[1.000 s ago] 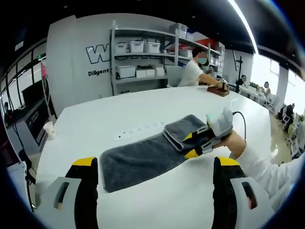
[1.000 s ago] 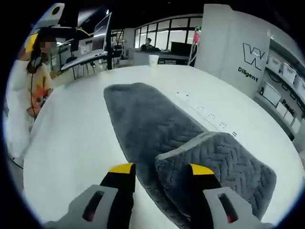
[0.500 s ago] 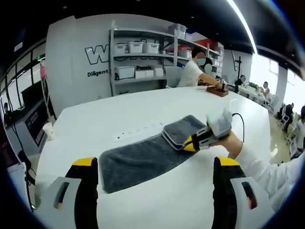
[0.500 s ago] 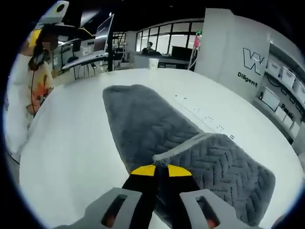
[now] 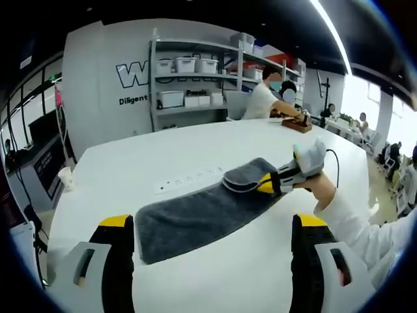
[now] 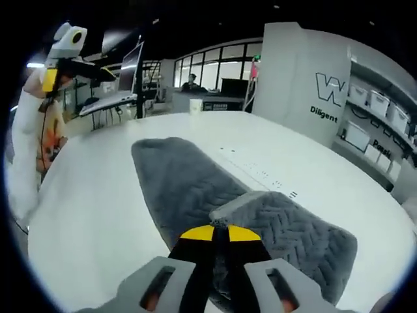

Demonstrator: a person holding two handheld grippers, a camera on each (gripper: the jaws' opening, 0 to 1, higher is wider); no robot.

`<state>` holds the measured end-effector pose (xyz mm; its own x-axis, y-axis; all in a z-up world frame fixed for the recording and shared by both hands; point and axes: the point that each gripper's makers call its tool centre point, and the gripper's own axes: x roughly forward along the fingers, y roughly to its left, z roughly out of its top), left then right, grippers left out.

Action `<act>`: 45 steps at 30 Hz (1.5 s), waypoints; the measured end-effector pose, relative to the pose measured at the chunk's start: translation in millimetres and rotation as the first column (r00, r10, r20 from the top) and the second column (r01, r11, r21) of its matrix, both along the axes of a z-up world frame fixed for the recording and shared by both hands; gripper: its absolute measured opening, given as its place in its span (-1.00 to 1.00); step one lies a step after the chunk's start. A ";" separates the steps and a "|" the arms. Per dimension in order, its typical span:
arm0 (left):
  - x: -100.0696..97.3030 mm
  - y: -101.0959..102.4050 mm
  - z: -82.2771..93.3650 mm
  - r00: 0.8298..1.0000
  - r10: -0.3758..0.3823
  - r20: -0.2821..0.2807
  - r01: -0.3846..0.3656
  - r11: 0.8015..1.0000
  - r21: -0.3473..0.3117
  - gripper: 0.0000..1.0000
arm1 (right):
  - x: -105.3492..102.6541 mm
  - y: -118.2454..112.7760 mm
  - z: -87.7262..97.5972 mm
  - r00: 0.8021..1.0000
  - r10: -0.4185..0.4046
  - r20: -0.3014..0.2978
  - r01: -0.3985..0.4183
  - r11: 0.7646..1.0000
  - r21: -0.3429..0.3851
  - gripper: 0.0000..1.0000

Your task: Open the folded towel by lifting each exposed corner and separating the folded layers until the towel lies flat within the target outline without major curled edges

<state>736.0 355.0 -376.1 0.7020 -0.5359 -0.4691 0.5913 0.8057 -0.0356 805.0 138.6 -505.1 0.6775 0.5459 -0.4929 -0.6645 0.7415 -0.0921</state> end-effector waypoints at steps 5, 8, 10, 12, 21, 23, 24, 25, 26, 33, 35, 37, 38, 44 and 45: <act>-1.2 -0.5 -2.0 1.000 -0.003 -0.006 0.003 1.000 0.000 0.99 | 9.8 -24.2 15.0 0.997 -0.071 0.035 0.069 0.997 0.045 -1.00; -1.4 -0.3 -1.4 1.000 -0.001 -0.002 0.001 1.000 -0.001 0.99 | 15.0 -38.4 22.8 0.992 -0.110 0.054 0.106 0.992 0.065 -1.00; -1.4 -0.2 -1.6 1.000 -0.002 -0.003 0.002 1.000 -0.001 0.99 | 15.5 -44.5 25.5 0.989 -0.130 0.063 0.126 0.990 0.071 -1.00; -1.5 -0.3 -2.0 1.000 -0.003 -0.005 0.003 1.000 -0.001 0.99 | 15.3 -54.6 29.9 0.984 -0.161 0.077 0.155 0.985 0.081 -1.00; -0.4 0.0 -1.9 1.000 -0.002 -0.006 0.002 1.000 -0.001 0.99 | 15.1 -93.1 45.8 0.953 -0.279 0.121 0.263 0.956 0.132 -1.00; -0.5 -0.1 -1.6 1.000 -0.003 -0.005 0.003 1.000 -0.001 0.99 | 14.7 -98.8 47.1 0.948 -0.293 0.124 0.276 0.951 0.137 -1.00; -0.3 -0.2 -1.5 1.000 -0.002 -0.005 0.002 1.000 -0.002 0.99 | 13.0 -103.9 48.2 0.942 -0.310 0.126 0.292 0.945 0.146 -1.00; -0.3 -0.3 -1.9 1.000 -0.002 -0.006 0.002 1.000 -0.001 0.99 | 12.3 -107.4 49.1 0.939 -0.320 0.128 0.300 0.942 0.152 -1.00; -0.4 -0.4 -2.4 1.000 -0.003 -0.008 0.003 1.000 -0.001 0.99 | 11.4 -111.2 50.2 0.934 -0.331 0.131 0.310 0.937 0.157 -1.00; -0.7 -0.4 -2.9 1.000 -0.002 -0.008 0.002 1.000 0.000 0.99 | 4.5 -129.5 58.2 0.907 -0.391 0.157 0.363 0.914 0.182 -1.00; -0.6 -0.1 -3.0 1.000 -0.001 -0.009 0.001 1.000 0.001 0.99 | 1.1 -133.3 60.6 0.898 -0.407 0.167 0.377 0.907 0.188 -1.00; -1.0 0.2 -3.7 1.000 0.000 -0.011 0.000 1.000 0.002 0.99 | -0.8 -138.0 63.1 0.889 -0.424 0.175 0.391 0.900 0.192 -1.00; -1.1 0.3 -3.7 1.000 0.001 -0.011 -0.001 1.000 0.003 0.99 | -0.9 -141.3 64.4 0.883 -0.434 0.179 0.400 0.895 0.195 -1.00; 0.4 0.0 -2.4 1.000 0.001 -0.009 -0.001 1.000 0.002 0.99 | -5.2 -158.3 70.5 0.851 -0.489 0.190 0.449 0.867 0.219 -1.00; 0.5 -0.3 -2.5 1.000 0.000 -0.010 0.000 1.000 0.002 0.99 | -6.1 -161.6 71.8 0.845 -0.499 0.195 0.458 0.861 0.220 -1.00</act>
<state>736.5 354.7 -378.6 0.6974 -0.5349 -0.4770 0.5907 0.8059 -0.0400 798.9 -23.0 -433.3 0.9589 0.1801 -0.2192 -0.1964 0.9790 -0.0545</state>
